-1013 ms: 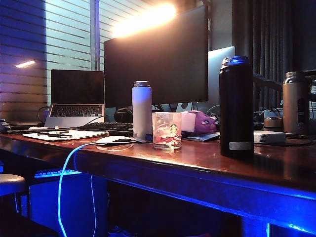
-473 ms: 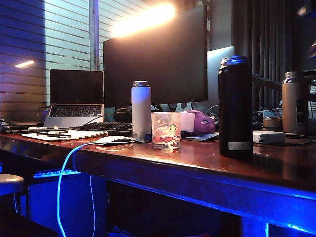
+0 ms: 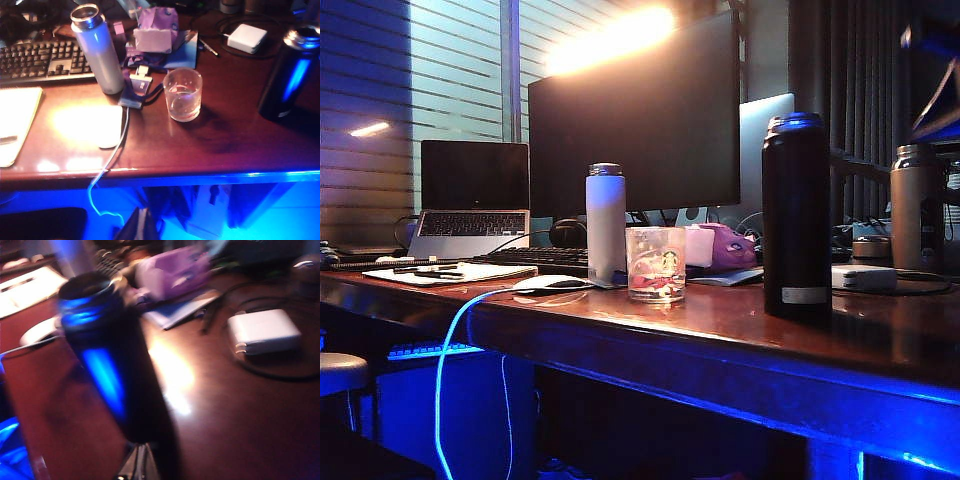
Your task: Pick up the black thermos, pour a little water from inside into the glass cup, then place the black thermos back on the table.
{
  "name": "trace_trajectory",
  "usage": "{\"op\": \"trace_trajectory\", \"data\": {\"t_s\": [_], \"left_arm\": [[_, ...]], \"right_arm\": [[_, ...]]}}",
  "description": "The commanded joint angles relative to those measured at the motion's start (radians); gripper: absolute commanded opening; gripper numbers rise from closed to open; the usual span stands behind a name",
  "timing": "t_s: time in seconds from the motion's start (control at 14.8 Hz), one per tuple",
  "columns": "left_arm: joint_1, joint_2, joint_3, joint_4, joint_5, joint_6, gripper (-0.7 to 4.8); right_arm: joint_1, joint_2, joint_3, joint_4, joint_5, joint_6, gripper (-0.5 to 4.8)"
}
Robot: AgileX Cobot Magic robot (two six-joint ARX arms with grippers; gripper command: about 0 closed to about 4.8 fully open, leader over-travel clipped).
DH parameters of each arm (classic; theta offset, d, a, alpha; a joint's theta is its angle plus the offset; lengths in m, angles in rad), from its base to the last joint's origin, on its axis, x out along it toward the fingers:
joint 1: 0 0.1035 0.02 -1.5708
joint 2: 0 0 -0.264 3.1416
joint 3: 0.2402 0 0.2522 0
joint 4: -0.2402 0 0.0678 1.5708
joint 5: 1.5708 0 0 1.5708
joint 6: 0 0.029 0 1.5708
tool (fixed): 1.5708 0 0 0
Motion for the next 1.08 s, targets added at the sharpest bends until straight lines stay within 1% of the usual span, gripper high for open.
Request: {"op": "trace_trajectory", "data": {"t_s": [0.07,0.14,0.2,0.27,0.34,0.41,0.54,0.68,0.74,0.95,1.01,1.08], "left_arm": [[0.0,0.023,0.005,0.007,-0.003,-0.021,-0.05],[0.0,0.022,0.005,0.02,-0.003,-0.021,-0.05],[0.0,0.022,0.005,0.033,-0.003,-0.021,-0.05],[0.0,0.022,0.005,0.033,-0.003,-0.021,-0.05],[0.0,0.022,0.005,0.03,-0.003,-0.021,-0.05],[0.0,0.022,0.005,0.029,-0.003,-0.021,-0.05],[0.0,0.022,0.005,0.029,-0.003,-0.021,-0.05],[0.0,0.023,0.005,0.029,-0.003,-0.021,-0.05],[0.0,0.022,0.005,0.029,-0.003,-0.021,-0.05],[0.0,0.022,0.005,0.029,-0.003,-0.021,-0.05],[0.0,0.022,0.005,0.029,-0.003,-0.021,-0.05],[0.0,0.022,0.005,0.029,-0.003,-0.021,-0.05]], "right_arm": [[0.001,0.043,0.005,0.085,-0.013,0.021,-0.01],[0.001,0.058,0.004,0.092,-0.01,0.018,0.67],[0.002,0.08,0.004,0.11,-0.01,0.021,3.85],[0.002,0.104,0.004,0.137,-0.017,0.032,4.79],[0.003,0.126,0.004,0.17,-0.037,0.031,4.79],[0.008,0.154,0.004,0.211,-0.031,0.026,4.79],[0.062,0.235,-0.001,0.356,-0.012,-0.023,4.79],[0.147,0.339,-0.002,0.486,0.076,-0.067,4.79],[0.173,0.386,-0.002,0.531,0.114,-0.066,4.79],[0.188,0.435,-0.021,0.574,0.262,-0.057,4.79],[0.188,0.435,-0.044,0.633,0.302,-0.056,4.79],[0.188,0.435,-0.066,0.679,0.312,-0.056,4.79]]}}
